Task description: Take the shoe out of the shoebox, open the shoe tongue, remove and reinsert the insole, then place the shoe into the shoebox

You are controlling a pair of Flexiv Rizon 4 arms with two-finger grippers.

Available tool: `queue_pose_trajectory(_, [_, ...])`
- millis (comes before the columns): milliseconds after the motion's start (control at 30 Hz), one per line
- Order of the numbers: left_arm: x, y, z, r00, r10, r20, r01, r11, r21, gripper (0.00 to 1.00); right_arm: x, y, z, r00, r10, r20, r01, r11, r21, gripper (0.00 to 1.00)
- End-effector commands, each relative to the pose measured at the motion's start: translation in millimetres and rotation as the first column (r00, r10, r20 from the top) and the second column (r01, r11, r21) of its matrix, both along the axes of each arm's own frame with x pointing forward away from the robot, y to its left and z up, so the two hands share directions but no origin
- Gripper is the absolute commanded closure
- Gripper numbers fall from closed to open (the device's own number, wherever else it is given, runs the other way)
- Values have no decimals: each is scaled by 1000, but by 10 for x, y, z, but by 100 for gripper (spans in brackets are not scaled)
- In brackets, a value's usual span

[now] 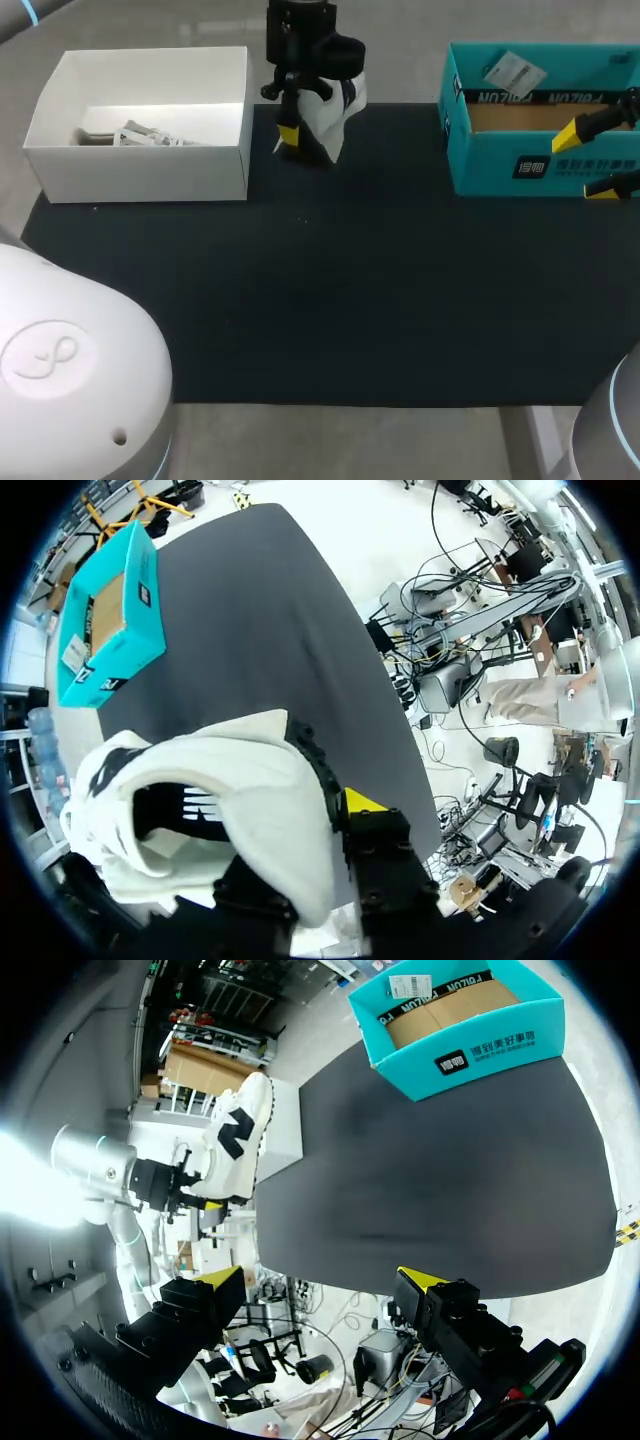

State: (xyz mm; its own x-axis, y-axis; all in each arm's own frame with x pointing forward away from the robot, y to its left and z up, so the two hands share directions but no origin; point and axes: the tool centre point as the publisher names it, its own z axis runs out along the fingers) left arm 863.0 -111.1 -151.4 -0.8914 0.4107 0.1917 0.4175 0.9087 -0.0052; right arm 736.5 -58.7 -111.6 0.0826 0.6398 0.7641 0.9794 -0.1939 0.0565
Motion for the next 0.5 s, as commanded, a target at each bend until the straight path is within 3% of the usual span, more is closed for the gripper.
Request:
queue_pose_trajectory(33, [182,250,40,999,27,34,-28,1000,11,100,-4,3,-7,1000,-2,0,2,1000,-2,0])
queue_pose_trajectory(233, [370,590,173,998,38,53,-38,999,-2,100,-4,3,-7,1000,-2,0,2,1000,-2,0])
queue_pose_trajectory(500, [650,1085,250,999,7,46,-9,998,55,100,-4,3,-7,1000,-2,0,2,1000,-2,0])
